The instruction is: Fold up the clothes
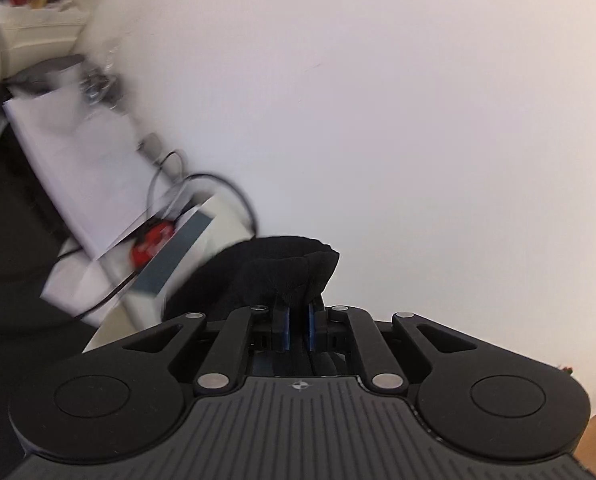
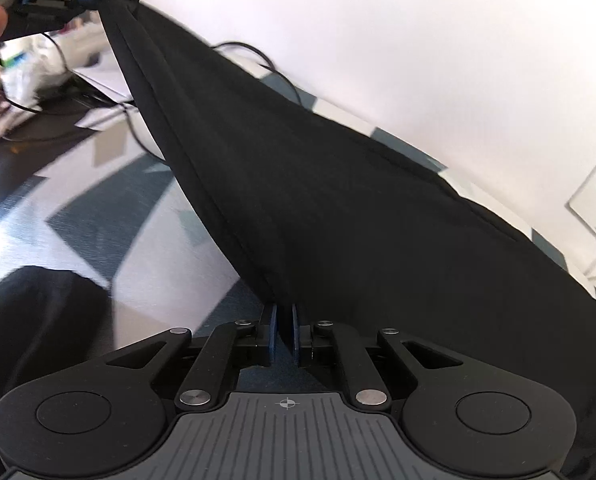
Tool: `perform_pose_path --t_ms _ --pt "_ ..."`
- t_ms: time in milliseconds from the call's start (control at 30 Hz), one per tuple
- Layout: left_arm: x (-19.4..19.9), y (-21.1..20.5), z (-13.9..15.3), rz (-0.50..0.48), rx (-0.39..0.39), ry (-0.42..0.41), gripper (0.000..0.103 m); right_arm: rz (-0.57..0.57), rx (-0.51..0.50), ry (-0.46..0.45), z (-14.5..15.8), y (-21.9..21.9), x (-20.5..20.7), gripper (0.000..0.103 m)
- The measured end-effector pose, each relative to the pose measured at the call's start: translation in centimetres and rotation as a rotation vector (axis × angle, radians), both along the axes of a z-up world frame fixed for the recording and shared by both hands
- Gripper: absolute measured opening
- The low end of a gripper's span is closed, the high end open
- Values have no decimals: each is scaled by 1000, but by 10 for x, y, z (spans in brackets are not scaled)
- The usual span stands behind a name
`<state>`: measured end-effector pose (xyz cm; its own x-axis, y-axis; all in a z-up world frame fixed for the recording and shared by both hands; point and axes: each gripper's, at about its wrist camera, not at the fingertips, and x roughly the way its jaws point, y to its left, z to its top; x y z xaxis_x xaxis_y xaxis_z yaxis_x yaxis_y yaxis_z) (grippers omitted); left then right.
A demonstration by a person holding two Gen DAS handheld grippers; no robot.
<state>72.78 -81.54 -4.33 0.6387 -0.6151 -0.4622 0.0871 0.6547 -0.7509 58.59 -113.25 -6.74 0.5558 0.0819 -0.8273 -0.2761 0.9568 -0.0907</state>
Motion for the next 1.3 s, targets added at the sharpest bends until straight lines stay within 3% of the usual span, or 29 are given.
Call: perform_pose_path --t_ms 167,200,467,500,600,700,767,800,867,933,1067,1133,1200,1300 --pt "-21 -6 -75 -68 135 369 8 35 -21 88 -9 -14 -3 5" --pt "-25 -5 -85 -66 151 412 8 33 -24 96 -11 -16 -5 5" --pt "22 -38 -70 9 217 357 8 -14 -4 89 -20 -11 -6 5" --pt "39 -51 -51 8 190 296 7 -21 -4 77 -21 -10 -5 5" --pt "62 -80 37 -54 25 -32 7 -39 -8 15 -18 -3 -6 4" --pt "47 -96 110 -182 -20 -334 7 -44 -13 -135 5 4 -7 5" --pt "32 -98 118 -204 48 -413 8 -61 -3 -165 15 2 -1 5" --pt "30 -95 109 -206 74 -390 8 -68 9 -150 15 -1 3 5" --pt "38 -83 77 -181 118 -266 8 -81 32 -120 15 -7 11 5" --pt "50 -61 29 -104 173 -82 8 -67 26 -81 6 -7 10 5" --pt "65 -22 -52 19 343 136 8 -31 11 -1 -17 -4 5 6" --pt "69 4 -74 49 358 218 8 -15 12 25 -24 0 4 17" --pt "51 12 -77 44 379 208 8 4 -6 34 -27 4 2 47" --pt "44 9 -73 46 420 165 8 30 -15 14 -24 5 -6 53"
